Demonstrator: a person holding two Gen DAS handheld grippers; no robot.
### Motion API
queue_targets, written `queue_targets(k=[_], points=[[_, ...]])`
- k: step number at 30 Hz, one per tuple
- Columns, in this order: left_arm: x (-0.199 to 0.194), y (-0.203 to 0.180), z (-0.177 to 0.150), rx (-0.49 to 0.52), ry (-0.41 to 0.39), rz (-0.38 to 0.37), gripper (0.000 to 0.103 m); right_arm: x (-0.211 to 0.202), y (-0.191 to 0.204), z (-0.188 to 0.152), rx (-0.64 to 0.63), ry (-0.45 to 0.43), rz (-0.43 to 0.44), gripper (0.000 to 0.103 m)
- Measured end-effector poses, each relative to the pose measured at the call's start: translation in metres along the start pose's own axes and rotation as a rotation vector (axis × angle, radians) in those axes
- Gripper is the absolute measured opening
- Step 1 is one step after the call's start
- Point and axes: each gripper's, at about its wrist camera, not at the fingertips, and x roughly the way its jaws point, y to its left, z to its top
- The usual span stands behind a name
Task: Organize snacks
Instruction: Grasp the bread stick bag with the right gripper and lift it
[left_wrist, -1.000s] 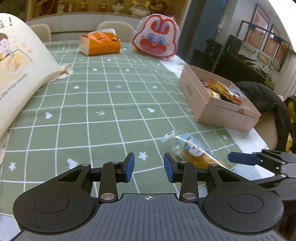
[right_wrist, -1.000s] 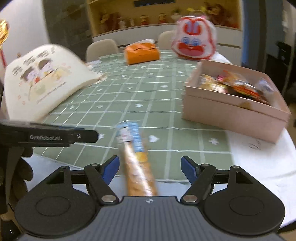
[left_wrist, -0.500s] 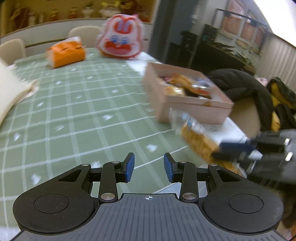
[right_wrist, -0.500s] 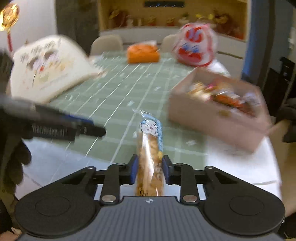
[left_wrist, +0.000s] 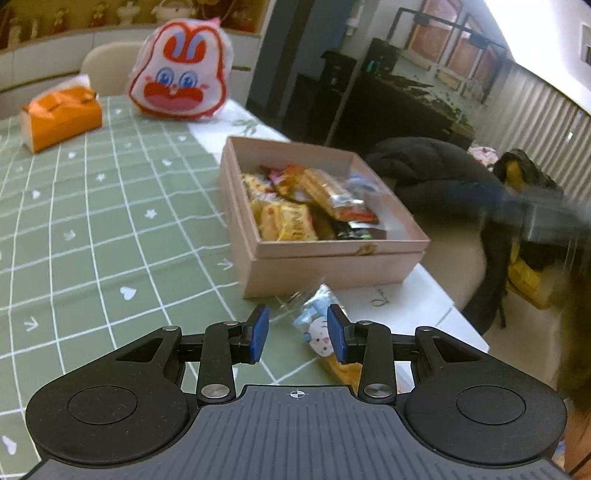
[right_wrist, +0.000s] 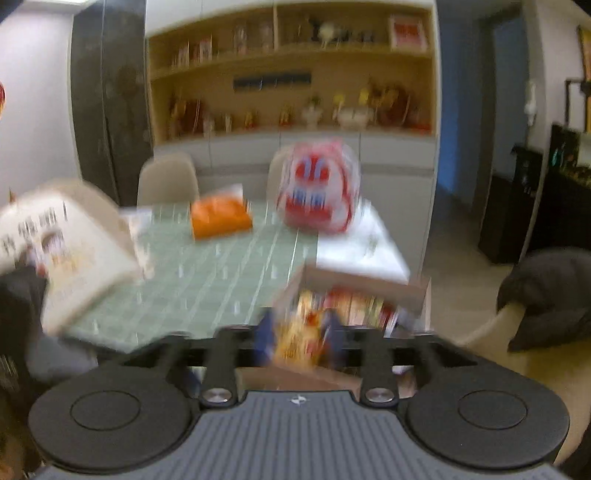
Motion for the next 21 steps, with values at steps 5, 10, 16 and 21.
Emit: queue_targets(k=[5,10,16,21], points=[[0.01,0.019,-0.011,-0.105,0.042,-0.022,0.039,0.043,0.007,-0.054,0.04,0.193,0.065,0.064],[-0.002,0.03,-0.03,-0.218,0.03,-0.085,0.036,0.055,0.026,-0.09,0.002,0.267,0.085,0.06],[-0.024,0.047,-0.033,-0.292,-0.025,-0.072,0.036,0.039,0.034,-0.093,-0.059,0.247,0.095,0.032],[-0.025,0.047,-0.032,-0.301,-0.03,-0.094,0.036,-0.002,0.019,-0.055,-0.015,0.102,0.12,0.031]])
